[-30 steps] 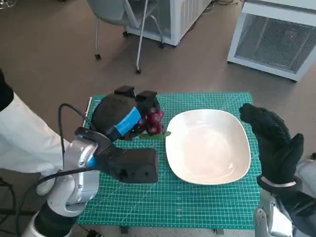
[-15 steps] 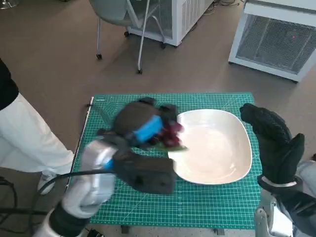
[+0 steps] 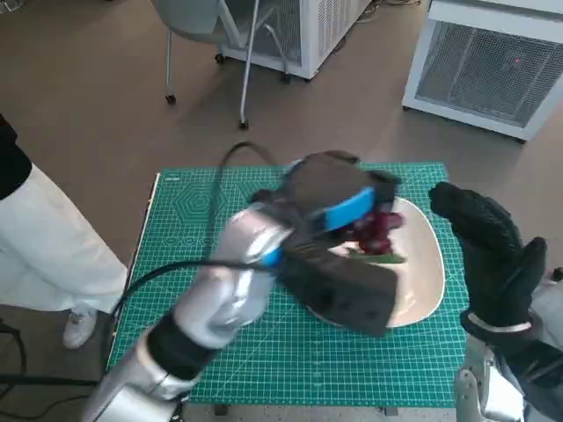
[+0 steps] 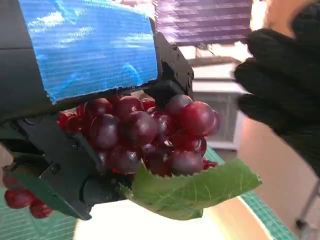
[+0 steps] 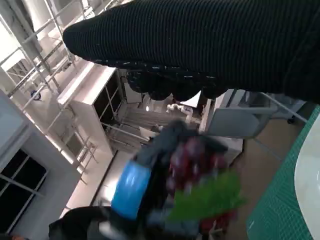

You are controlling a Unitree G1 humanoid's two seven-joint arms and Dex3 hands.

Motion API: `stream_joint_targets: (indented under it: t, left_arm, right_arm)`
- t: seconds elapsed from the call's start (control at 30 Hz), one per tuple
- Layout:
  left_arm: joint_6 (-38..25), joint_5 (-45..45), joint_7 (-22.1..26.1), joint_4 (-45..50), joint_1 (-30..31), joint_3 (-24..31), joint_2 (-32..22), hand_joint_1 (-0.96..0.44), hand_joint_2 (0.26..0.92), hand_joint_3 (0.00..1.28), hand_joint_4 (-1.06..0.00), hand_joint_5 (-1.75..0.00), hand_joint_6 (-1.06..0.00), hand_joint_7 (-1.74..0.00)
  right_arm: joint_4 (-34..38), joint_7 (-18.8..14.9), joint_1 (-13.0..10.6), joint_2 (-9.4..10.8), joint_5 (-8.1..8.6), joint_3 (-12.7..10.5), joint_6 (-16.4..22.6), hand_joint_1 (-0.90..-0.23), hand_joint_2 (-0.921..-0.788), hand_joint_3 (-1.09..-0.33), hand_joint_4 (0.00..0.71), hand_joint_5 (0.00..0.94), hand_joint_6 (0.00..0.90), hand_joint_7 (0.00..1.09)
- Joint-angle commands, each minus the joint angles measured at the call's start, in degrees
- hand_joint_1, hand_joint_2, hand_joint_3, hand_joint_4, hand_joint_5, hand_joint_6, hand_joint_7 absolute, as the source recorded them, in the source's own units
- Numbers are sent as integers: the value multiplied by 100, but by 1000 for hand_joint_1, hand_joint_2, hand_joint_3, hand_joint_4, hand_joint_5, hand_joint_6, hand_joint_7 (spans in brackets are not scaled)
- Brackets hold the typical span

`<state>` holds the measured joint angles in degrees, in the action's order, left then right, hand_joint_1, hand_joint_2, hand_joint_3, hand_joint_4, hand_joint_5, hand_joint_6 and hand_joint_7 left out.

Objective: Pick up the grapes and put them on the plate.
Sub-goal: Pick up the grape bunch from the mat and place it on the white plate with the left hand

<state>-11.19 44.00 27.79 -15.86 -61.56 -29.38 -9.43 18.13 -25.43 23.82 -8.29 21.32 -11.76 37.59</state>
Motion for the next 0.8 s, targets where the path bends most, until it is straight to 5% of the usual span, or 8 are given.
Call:
stream_joint_targets:
  t: [0.03,0.2,0.33,0.53,0.8]
  left_arm:
    - [12,-81,26,-662,-469,-100,333,21,848,398,-433,-1456,-427,-1376]
    - [80,-152,-80,-1369,-726,-117,582,287,716,668,-434,-1589,-461,-595]
    - [127,-198,-140,-1795,-856,-141,678,359,674,756,-433,-1632,-499,-300]
    - [39,-193,-50,-2250,-1028,-206,793,377,663,778,-433,-1642,-512,-155]
    - [-1,-211,-50,-2345,-1027,-232,814,378,670,757,-442,-1625,-647,-199]
  right_arm:
    - [-27,-34,-154,-14,92,-56,-57,-473,-921,-542,638,2,313,641]
    - [-82,0,-218,-1,115,-100,-46,-473,-921,-539,639,2,327,626]
    - [-124,40,-255,15,104,-124,-28,-472,-921,-535,639,1,344,597]
    - [-195,133,-295,32,47,-160,-23,-470,-921,-533,641,2,359,581]
    - [-200,225,-313,15,-33,-194,39,-472,-921,-529,642,2,367,570]
